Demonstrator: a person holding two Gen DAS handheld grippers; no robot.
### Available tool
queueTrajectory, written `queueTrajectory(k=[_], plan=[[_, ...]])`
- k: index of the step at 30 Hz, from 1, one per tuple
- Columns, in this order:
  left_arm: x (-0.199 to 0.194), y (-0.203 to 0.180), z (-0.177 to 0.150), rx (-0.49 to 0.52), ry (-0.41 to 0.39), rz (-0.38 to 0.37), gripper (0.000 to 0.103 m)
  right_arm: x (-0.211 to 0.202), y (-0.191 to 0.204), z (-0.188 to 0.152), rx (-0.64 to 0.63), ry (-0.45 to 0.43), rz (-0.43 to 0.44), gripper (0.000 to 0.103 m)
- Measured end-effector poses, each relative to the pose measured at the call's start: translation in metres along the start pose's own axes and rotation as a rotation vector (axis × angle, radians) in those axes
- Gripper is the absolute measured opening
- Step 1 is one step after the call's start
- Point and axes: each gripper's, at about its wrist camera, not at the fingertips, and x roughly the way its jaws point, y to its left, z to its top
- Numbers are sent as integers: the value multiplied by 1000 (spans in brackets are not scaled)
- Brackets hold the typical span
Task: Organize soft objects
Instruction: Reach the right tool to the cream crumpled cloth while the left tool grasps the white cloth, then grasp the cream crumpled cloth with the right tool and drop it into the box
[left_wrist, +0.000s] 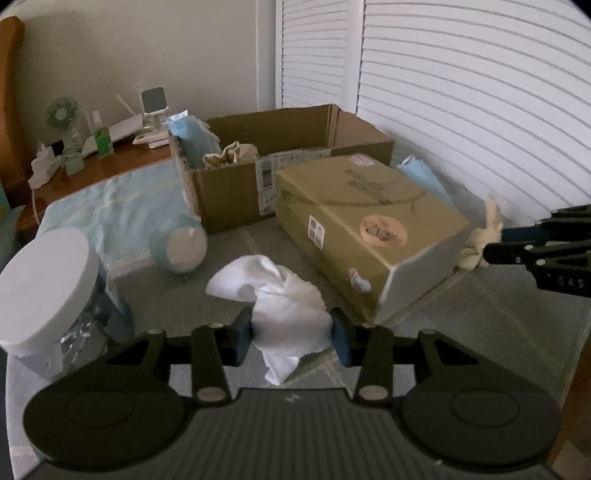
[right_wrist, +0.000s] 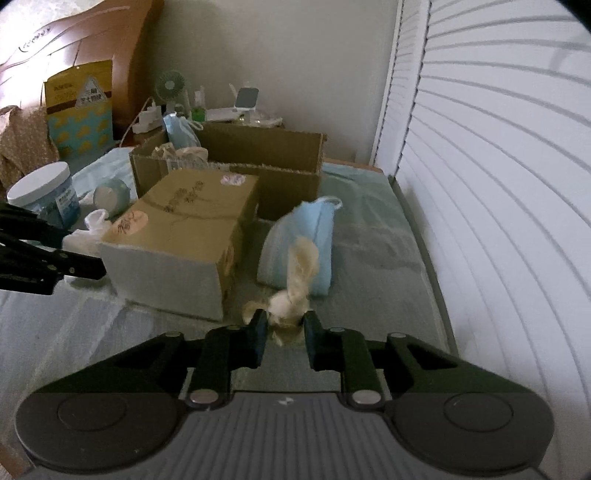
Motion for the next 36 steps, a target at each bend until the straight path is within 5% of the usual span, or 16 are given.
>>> queueTrajectory(k=[3, 19, 25, 36], plan=[[0, -1, -4, -1, 9, 10, 54, 0, -1, -4, 9, 5, -2, 53], [10, -5, 0, -11, 9, 6, 56, 18, 1, 0, 16, 22, 7, 52], [11, -6, 1, -25, 16, -24, 43, 17, 2, 2, 16, 25, 11, 43], [-5, -7, 7, -12, 15, -32, 42, 10, 2, 7, 11, 24, 10, 30]])
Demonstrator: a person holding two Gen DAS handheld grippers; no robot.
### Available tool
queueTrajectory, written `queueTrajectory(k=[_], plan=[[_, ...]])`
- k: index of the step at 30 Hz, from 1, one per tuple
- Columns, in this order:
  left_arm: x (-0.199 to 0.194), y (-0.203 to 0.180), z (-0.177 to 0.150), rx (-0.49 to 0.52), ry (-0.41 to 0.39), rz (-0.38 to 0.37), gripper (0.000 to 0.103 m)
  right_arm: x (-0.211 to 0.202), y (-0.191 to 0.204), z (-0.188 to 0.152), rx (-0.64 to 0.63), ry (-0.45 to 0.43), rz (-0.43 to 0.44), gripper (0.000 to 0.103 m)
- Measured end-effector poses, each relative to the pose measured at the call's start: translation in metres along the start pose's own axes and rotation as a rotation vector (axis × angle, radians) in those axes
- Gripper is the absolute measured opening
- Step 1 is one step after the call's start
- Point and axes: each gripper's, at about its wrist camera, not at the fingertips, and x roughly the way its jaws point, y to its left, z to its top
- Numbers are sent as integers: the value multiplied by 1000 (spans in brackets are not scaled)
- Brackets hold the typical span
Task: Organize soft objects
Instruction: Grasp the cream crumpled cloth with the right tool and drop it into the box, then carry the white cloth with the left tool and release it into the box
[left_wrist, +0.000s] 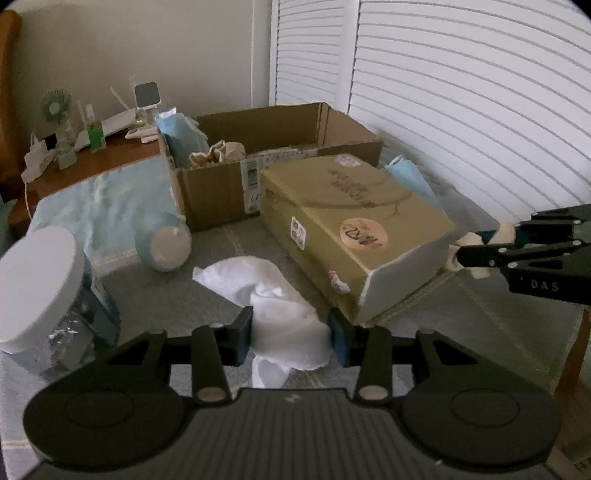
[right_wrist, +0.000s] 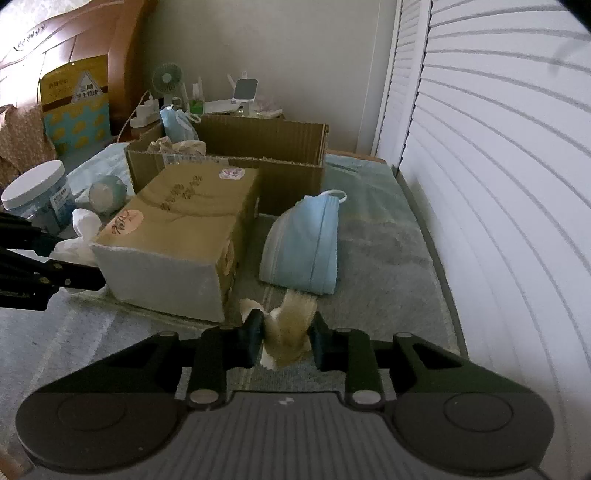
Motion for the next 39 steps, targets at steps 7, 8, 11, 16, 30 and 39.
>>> queueTrajectory(k=[7, 8, 11, 16, 30, 39], plan=[[-20, -1, 7, -3, -27, 1, 42, -16, -1, 12, -9, -31, -17, 29], [-23, -1, 7, -4, -32, -2, 42, -18, -2, 15, -9, -36, -19, 29], [-29, 0, 7, -6, -37, -1, 42, -26, -1, 27, -24, -66, -26, 29], [-37, 4, 3, -20, -42, 0, 42, -29, 1, 61, -59, -131, -28, 29], [-47, 19, -10, -68, -32, 47, 42, 42, 3, 164, -133, -164, 35, 30], [-47, 27, -12, -81, -14, 58, 42, 63, 2, 160, -123, -151, 37, 103]])
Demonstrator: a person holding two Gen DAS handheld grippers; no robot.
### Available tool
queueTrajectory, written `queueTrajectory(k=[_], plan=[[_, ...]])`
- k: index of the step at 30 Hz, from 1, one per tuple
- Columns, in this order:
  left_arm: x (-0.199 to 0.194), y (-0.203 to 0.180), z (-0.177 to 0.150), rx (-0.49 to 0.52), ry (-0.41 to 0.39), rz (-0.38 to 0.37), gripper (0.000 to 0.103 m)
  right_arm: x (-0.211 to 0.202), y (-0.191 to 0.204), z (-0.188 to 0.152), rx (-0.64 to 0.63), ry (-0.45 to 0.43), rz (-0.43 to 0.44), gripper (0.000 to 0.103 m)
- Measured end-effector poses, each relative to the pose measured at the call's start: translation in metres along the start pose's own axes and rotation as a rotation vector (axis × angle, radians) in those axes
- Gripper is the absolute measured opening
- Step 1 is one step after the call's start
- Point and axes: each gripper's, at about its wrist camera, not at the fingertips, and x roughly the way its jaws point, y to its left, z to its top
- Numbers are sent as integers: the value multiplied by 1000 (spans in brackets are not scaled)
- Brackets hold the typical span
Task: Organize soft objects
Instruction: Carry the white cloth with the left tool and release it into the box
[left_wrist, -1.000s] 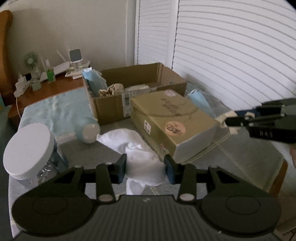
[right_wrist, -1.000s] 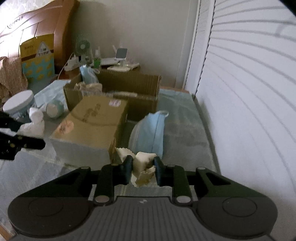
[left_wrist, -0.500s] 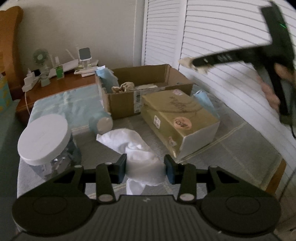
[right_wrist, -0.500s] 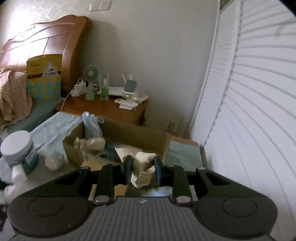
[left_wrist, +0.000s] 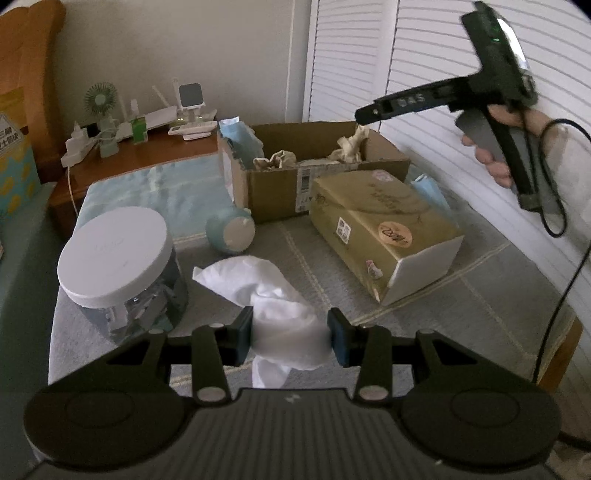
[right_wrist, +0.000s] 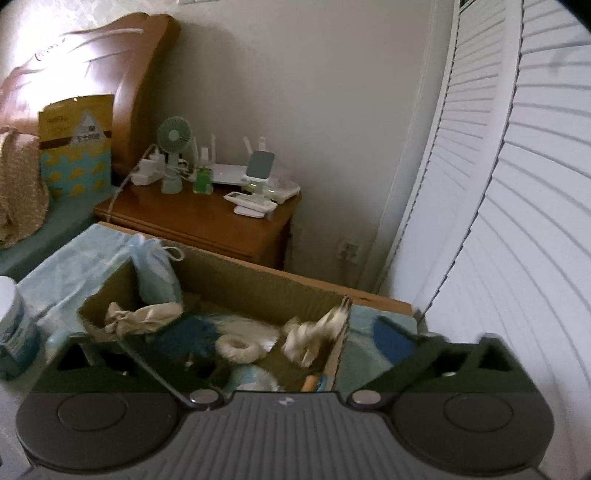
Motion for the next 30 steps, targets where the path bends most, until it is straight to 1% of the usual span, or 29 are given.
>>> queueTrajectory(k=[6, 9, 15, 19, 24, 28, 30], plan=[[-2, -2, 6, 19, -6, -26, 42, -24, 3, -14, 30, 25, 21, 103], [-5, -5, 10, 31, -12, -37, 42, -36, 5, -21, 58, 33, 16, 103], [-7, -8, 26, 53, -11, -66, 42, -68, 15, -36, 84, 54, 20, 103], [-5, -14, 45, 91, -22, -69, 42, -87, 22, -50, 91, 66, 7, 103], [5, -23, 77, 133, -45, -74, 42, -103, 25, -71, 120, 79, -5, 103], [20, -27, 107, 137, -69, -92, 43, -111, 23, -83, 144, 78, -11, 103], [30, -29, 122, 132, -77, -89, 43, -113, 21, -88, 147, 82, -9, 103]])
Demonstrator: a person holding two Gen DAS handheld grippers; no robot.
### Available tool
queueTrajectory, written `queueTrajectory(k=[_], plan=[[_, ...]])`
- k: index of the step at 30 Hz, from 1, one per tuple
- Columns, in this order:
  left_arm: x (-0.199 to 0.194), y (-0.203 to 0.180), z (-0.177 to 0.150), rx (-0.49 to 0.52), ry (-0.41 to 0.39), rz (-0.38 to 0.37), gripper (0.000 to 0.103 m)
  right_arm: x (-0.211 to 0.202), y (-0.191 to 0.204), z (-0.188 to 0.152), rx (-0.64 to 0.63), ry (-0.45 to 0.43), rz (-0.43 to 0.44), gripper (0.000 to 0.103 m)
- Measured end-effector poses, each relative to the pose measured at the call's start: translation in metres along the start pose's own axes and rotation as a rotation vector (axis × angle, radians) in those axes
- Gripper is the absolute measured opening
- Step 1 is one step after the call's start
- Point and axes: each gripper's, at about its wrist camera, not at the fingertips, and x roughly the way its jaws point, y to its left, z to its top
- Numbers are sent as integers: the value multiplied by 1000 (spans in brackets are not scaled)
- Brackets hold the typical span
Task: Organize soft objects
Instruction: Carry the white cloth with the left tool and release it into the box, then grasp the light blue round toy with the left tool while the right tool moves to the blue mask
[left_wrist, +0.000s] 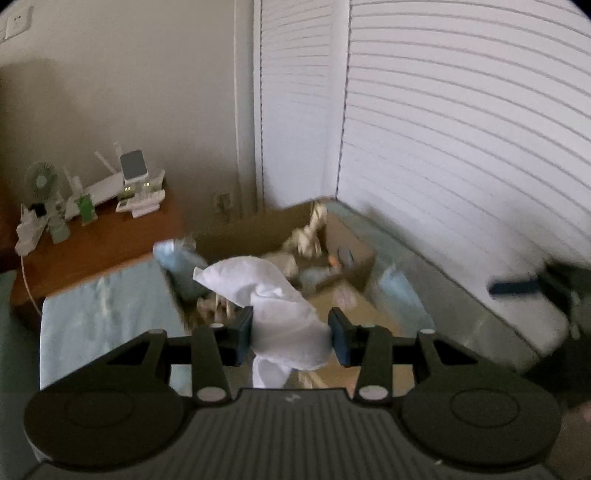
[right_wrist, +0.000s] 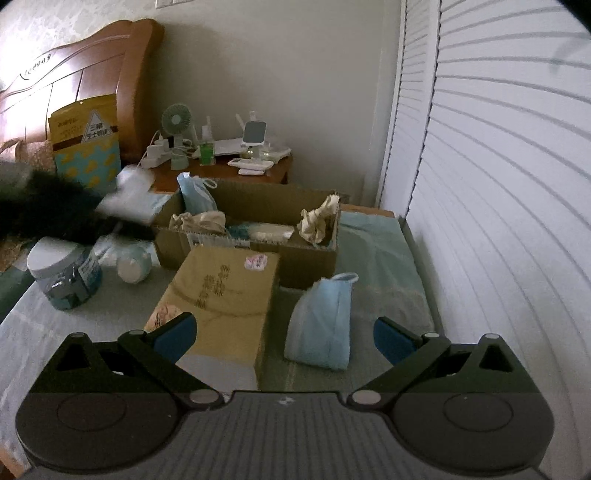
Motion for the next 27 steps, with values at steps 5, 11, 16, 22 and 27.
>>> queueTrajectory(k=[5, 11, 16, 22, 27], plan=[[31, 0, 31, 11, -7, 3, 43, -4, -5, -7, -5, 2, -15, 103], [71, 5, 56, -11, 7, 17, 58, -6, -13, -8, 4, -2, -27, 103], [90, 12, 63, -41, -15, 81, 101, -6, -20, -10, 24, -4, -28, 103], [84, 15, 58, -70, -1, 76, 101, -8, -23, -11, 29, -8, -25, 103], [64, 13, 50, -60, -8, 81, 102, -10, -23, -12, 34, -11, -23, 103]])
